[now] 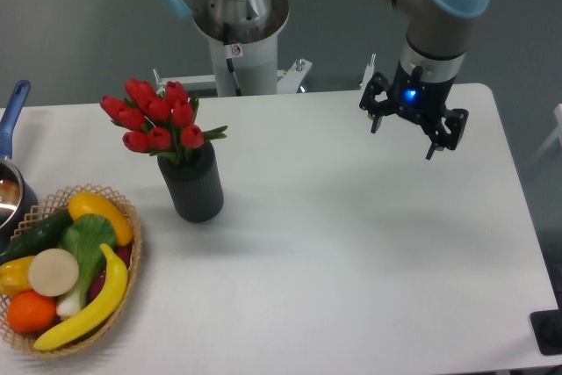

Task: Pick up the flowers from the vase
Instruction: 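Move the open gripper toward the red tulips in the black vase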

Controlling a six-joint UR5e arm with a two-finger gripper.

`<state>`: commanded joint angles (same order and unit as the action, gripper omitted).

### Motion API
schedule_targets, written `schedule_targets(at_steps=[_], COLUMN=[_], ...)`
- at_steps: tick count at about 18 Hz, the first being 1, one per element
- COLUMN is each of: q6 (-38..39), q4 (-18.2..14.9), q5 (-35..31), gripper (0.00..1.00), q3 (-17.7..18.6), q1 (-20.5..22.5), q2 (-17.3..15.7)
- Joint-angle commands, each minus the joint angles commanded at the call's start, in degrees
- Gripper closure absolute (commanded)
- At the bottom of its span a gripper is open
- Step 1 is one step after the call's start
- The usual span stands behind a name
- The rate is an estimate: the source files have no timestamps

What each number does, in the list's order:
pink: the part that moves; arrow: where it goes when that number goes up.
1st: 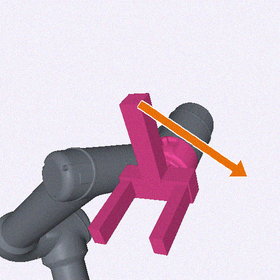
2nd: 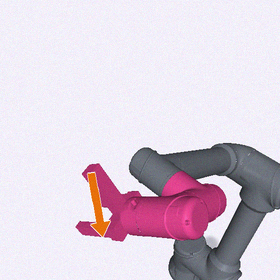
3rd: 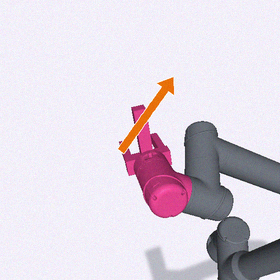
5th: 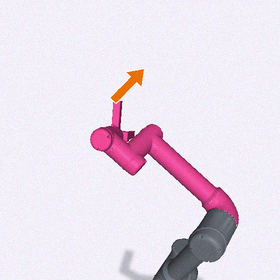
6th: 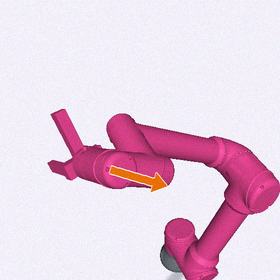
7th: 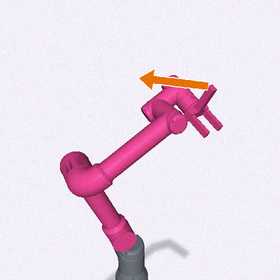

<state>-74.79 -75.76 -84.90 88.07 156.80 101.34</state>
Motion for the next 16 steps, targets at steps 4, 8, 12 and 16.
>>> schedule_targets(at_steps=[4,8,12,16], q6=[0.0,1.1,3.3,5.9], q4=[0.1,0.7,4.5,16.6], q5=[0.5,4.3,9.7,16.3], gripper=[0.00,0.00,0.00,0.00], q3=[0.3,1.8,5.4,15.1], q1=[-0.1,-0.4,0.4,1.8], q2=[-0.1,-0.7,-2.5,-7.4])
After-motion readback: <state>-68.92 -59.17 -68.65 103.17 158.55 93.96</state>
